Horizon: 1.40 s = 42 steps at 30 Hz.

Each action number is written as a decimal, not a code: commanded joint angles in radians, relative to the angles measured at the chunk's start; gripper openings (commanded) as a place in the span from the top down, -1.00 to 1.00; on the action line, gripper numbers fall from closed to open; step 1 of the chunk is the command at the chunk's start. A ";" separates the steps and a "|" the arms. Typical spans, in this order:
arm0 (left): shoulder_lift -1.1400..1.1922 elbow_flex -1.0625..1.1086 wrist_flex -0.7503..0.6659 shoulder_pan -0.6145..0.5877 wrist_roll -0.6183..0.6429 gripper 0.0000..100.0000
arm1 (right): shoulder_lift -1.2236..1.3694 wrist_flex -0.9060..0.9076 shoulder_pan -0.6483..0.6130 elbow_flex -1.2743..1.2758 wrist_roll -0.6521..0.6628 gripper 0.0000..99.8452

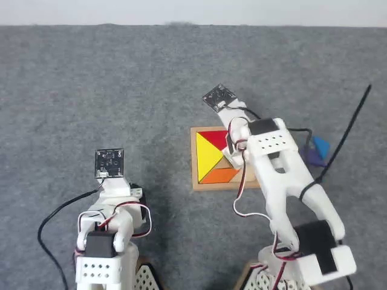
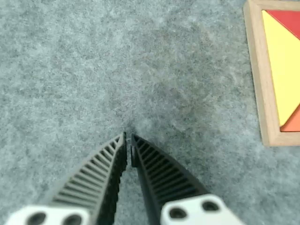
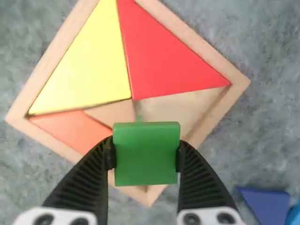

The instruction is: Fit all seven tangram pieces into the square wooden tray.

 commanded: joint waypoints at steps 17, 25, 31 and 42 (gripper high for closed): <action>-0.020 -0.012 0.002 -0.006 -0.011 0.97 | 0.088 -0.136 -0.002 0.002 -0.025 0.93; -0.020 -0.012 0.002 -0.006 -0.011 0.97 | 0.090 -0.133 -0.004 0.008 0.089 0.76; -0.020 -0.012 0.002 -0.006 -0.011 0.97 | 0.090 -0.153 -0.030 0.048 0.100 0.75; -0.020 -0.012 0.002 -0.006 -0.011 0.97 | 0.090 -0.168 -0.038 0.066 0.103 0.52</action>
